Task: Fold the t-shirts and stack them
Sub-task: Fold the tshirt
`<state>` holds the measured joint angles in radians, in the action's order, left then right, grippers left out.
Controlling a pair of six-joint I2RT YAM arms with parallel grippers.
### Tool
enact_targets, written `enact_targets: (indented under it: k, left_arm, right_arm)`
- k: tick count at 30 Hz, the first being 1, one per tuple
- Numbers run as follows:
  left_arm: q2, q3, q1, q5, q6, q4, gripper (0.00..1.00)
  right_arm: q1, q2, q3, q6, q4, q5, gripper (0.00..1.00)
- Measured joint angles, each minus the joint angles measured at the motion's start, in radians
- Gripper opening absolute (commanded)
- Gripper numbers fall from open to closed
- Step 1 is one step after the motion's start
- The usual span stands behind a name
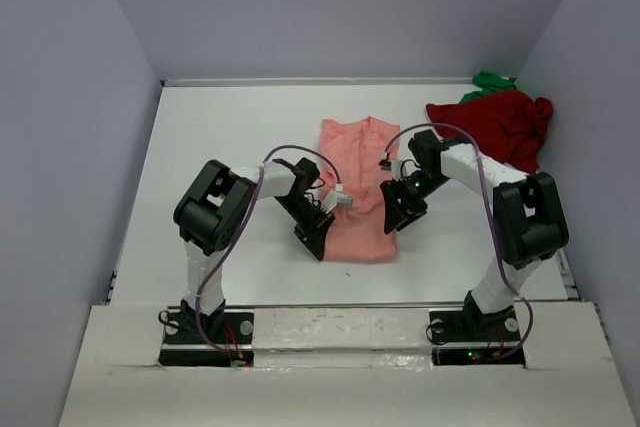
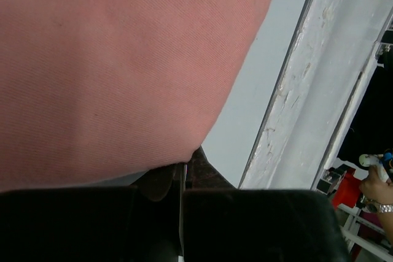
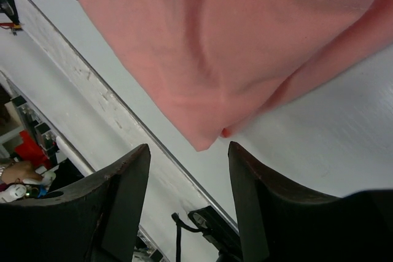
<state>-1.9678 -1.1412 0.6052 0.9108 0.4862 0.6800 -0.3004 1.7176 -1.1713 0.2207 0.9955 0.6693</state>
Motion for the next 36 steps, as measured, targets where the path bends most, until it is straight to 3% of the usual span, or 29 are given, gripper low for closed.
enact_targets:
  k: [9,21,36]
  left_arm:
    - [0.000,-0.038,0.003,-0.046,-0.006,-0.002,0.00]
    - [-0.002,-0.055,0.004,-0.069,-0.013,-0.003,0.00]
    - [-0.096,-0.185,0.003,-0.039,-0.051,0.007,0.00]
  right_arm:
    - [0.000,0.127,-0.031,-0.012,0.026,0.046,0.62]
    - [0.000,0.128,-0.033,-0.085,0.024,-0.042,0.58]
    - [0.007,0.101,-0.033,-0.098,0.021,-0.089,0.57]
